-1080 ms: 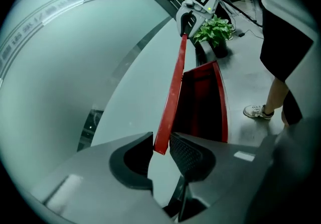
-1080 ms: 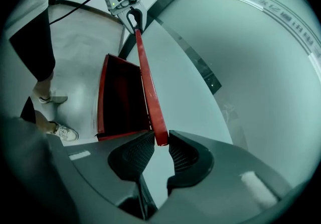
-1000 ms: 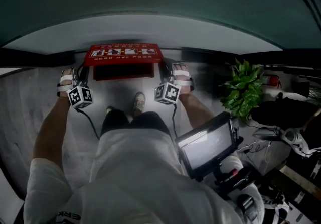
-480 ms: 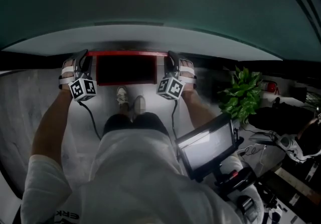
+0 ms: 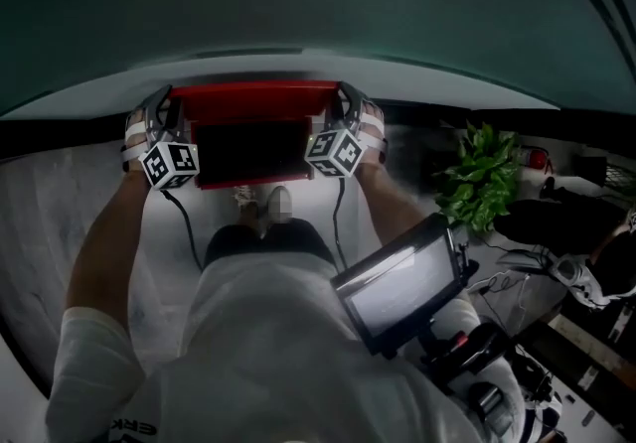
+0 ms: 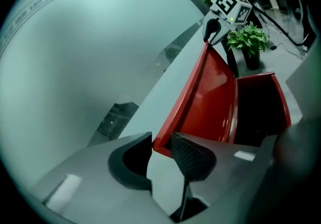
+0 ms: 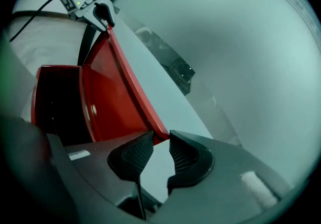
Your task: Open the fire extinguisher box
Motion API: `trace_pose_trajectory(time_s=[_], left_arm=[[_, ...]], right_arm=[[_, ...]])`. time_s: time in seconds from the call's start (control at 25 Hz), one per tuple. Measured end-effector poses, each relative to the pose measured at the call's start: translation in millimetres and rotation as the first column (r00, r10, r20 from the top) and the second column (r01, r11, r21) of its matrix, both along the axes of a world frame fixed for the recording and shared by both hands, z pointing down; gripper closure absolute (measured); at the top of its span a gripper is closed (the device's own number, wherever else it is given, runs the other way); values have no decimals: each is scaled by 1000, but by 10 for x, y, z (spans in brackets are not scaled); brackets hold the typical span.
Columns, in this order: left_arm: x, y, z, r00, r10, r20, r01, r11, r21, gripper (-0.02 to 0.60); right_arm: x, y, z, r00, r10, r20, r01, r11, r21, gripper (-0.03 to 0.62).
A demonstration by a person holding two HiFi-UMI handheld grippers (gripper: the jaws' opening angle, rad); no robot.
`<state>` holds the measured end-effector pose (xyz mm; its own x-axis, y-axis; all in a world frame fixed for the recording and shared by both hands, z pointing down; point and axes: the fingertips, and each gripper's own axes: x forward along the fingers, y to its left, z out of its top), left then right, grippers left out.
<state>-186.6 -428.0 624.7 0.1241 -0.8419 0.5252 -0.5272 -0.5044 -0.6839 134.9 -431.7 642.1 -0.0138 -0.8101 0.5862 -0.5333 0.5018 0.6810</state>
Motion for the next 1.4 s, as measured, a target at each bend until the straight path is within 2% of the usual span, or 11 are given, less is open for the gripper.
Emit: trace_pose_trajectory(time_s=[0.16,0.44,0.8,1.4], left_arm=[[-33,-93,95,999,-46,-8,46,999,-4,471],[-61,-189,144,998,-57,-18,57,998,-9,472],[-8,-368,238,998,-67,-23,67,998,-6,474],[16,-383,244,994,-98,-37,101,992,74,474]], right_arm=[[-1,-81,63,997,66,33,-66,998,-7,487],[-25,-195,75,991,124,51,-123,992,-19,499],[29,-358,175,987,154,39,-153,988,-26,499],[53,-405,206,980,193,56,-193,981,-10,496]])
